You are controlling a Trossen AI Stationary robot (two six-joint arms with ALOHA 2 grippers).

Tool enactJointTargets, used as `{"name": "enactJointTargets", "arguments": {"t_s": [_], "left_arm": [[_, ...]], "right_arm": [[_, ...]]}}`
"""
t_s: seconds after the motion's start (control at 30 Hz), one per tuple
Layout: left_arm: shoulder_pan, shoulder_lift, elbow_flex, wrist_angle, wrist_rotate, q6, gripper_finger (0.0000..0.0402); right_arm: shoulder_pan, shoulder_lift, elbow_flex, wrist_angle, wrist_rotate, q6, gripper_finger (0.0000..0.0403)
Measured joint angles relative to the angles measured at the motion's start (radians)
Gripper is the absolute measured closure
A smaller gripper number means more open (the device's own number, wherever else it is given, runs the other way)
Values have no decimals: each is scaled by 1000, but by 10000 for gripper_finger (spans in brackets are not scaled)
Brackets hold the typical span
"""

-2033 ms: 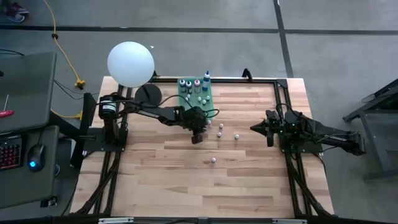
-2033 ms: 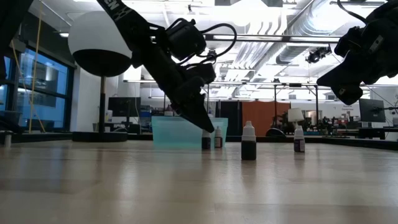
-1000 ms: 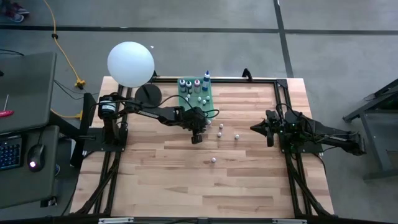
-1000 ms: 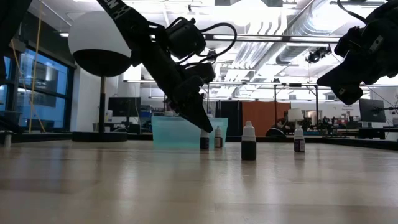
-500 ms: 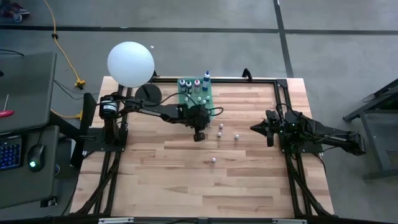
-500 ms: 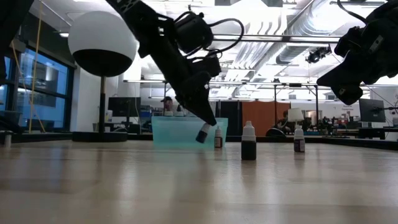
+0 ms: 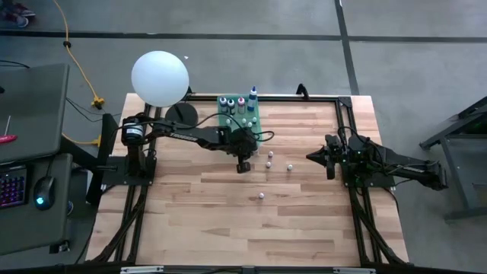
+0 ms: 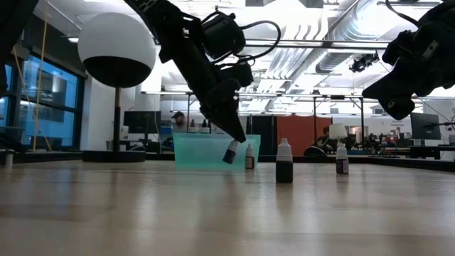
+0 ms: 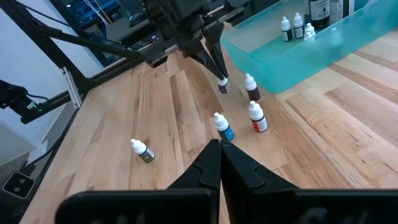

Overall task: Pick & Place food coloring
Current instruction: Put the small purple food coloring bottle into the blue bin

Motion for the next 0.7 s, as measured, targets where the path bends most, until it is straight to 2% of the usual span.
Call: {"name": "enactJointTargets", "arguments": {"t_s": [0.7], "left_arm": [[0,-33,2,-7,-1,-1,400]], "right_arm": [[0,0,0,0,0,-1,402]]}}
